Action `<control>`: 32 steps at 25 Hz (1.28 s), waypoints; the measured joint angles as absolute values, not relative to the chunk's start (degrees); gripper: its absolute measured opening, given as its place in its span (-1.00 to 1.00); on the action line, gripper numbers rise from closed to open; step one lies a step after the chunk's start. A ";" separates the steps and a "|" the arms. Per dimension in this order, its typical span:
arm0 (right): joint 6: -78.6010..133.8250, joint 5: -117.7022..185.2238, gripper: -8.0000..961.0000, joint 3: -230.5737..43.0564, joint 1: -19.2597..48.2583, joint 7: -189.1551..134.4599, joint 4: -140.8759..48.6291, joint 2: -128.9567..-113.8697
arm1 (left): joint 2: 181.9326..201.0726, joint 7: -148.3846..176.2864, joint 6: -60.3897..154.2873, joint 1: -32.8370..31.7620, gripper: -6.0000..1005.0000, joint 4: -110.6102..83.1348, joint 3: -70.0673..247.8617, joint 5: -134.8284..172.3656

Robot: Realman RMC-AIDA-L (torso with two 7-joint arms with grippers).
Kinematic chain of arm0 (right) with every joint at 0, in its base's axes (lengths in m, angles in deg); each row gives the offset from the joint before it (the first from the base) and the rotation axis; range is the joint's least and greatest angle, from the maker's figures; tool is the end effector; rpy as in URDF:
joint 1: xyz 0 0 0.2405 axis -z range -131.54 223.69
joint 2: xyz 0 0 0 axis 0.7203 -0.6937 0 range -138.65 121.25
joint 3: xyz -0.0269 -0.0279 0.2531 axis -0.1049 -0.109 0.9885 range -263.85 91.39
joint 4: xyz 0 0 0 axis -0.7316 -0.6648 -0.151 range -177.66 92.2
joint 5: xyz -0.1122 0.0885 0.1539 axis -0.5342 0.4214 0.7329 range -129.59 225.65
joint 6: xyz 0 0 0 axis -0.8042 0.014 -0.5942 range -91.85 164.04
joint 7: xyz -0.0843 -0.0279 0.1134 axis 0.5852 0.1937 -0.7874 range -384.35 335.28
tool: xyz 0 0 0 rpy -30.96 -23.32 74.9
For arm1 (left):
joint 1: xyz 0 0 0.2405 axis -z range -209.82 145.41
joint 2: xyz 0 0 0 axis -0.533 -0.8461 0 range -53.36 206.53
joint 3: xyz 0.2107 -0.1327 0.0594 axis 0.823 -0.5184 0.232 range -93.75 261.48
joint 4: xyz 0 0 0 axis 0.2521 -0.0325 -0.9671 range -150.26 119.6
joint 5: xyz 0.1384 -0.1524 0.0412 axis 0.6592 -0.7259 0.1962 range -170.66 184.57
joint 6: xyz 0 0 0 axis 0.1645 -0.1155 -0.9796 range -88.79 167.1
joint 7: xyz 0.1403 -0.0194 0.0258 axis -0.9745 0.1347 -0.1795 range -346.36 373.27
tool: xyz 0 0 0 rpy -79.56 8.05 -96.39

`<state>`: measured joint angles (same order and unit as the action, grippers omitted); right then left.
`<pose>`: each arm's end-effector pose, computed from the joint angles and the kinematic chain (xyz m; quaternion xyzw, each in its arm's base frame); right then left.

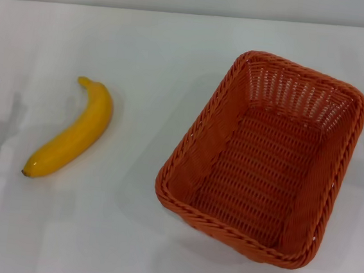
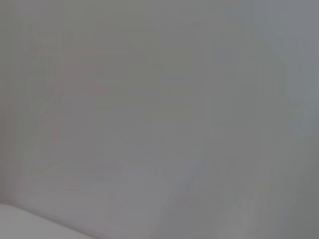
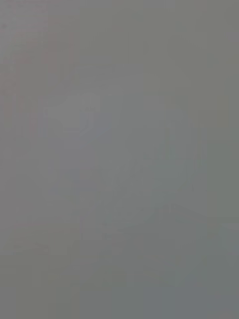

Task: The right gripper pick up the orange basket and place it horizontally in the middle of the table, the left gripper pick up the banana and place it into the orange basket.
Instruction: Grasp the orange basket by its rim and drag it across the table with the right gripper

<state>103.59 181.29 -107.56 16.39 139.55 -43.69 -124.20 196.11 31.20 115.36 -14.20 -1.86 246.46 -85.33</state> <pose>0.3656 0.3524 0.0654 -0.5950 0.2602 0.3065 0.6960 -0.3600 0.2735 -0.0098 -0.5546 -0.3647 -0.3858 0.6408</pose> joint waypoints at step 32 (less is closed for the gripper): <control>79.85 180.27 0.45 -142.23 10.85 99.10 -69.53 -121.65 | 196.25 31.21 115.33 -14.72 0.73 -1.71 246.52 -84.98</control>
<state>79.85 180.27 -142.23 10.85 99.10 -69.53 -121.65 196.25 31.21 115.33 -14.72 -1.71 246.52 -84.98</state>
